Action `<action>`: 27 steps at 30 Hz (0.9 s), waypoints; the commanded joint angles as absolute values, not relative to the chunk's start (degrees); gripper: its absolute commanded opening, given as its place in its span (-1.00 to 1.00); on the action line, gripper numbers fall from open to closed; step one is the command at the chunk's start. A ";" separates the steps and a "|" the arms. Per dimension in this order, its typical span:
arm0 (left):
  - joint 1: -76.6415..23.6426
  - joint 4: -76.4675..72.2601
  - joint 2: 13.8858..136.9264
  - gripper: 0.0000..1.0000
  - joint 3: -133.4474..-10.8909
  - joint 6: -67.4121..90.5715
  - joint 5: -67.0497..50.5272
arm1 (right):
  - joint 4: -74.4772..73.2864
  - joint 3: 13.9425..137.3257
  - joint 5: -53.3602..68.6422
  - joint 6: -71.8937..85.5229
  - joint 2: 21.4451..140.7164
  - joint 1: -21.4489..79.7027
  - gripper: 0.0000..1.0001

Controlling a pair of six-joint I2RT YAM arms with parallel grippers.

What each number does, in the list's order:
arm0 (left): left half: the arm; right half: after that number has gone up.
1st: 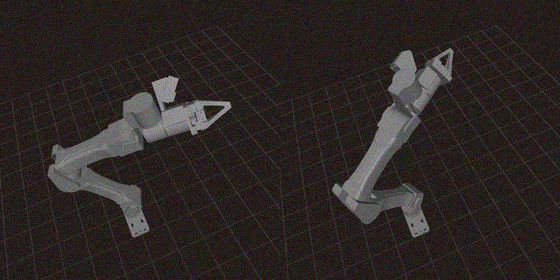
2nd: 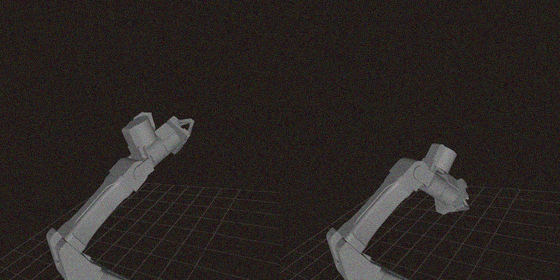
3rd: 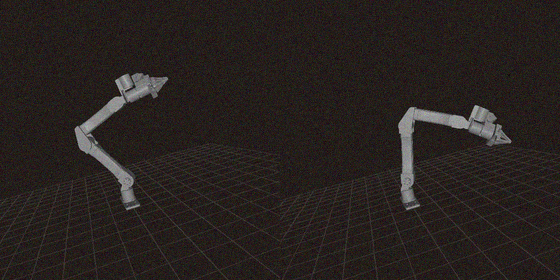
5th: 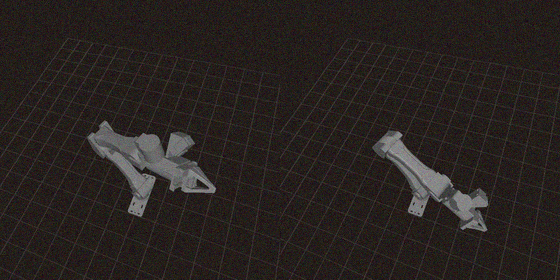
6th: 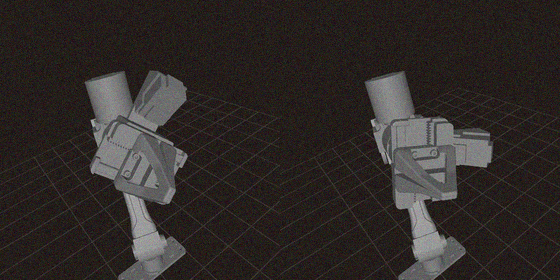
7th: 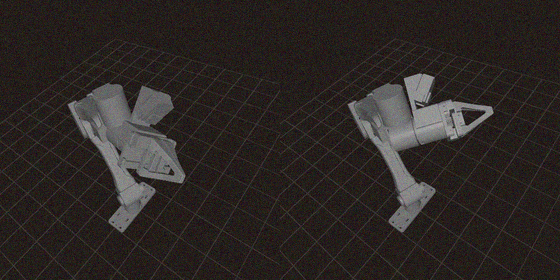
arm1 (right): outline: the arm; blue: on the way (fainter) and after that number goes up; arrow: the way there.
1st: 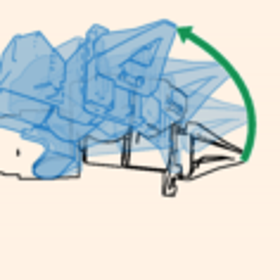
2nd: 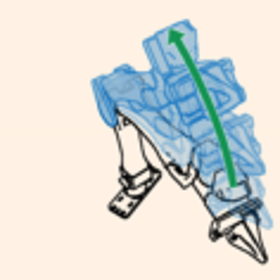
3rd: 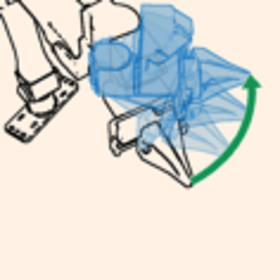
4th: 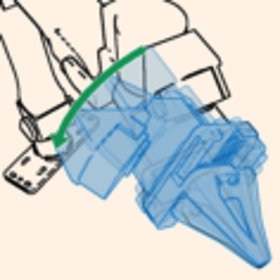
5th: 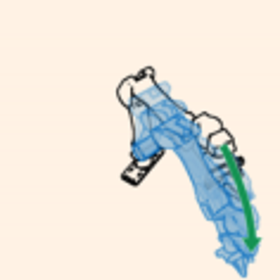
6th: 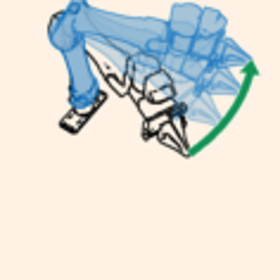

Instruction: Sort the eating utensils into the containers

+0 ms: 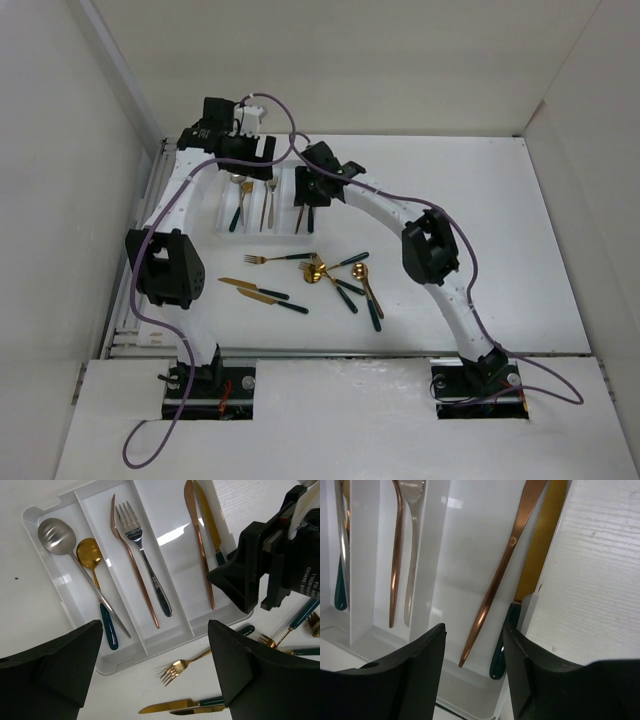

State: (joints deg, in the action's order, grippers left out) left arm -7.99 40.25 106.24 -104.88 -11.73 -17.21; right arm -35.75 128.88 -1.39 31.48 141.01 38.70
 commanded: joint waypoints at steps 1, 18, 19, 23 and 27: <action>-8.09 40.34 101.95 0.67 -104.33 -12.83 -16.61 | -34.01 129.90 -0.53 29.45 133.17 38.94 0.10; -8.09 38.67 102.57 0.67 -103.27 -11.78 -15.56 | -44.64 76.30 -8.60 31.36 99.94 45.77 -0.66; -8.09 38.67 102.57 0.67 -103.27 -11.78 -15.56 | -47.17 75.16 -9.40 33.90 98.71 47.10 -0.64; -8.09 38.14 103.62 0.67 -103.27 -11.78 -14.94 | -50.80 68.66 -10.99 41.12 95.20 50.54 -0.64; -8.09 37.62 103.62 0.67 -103.27 -11.78 -14.94 | -50.28 61.62 -10.46 43.51 91.93 51.24 -0.64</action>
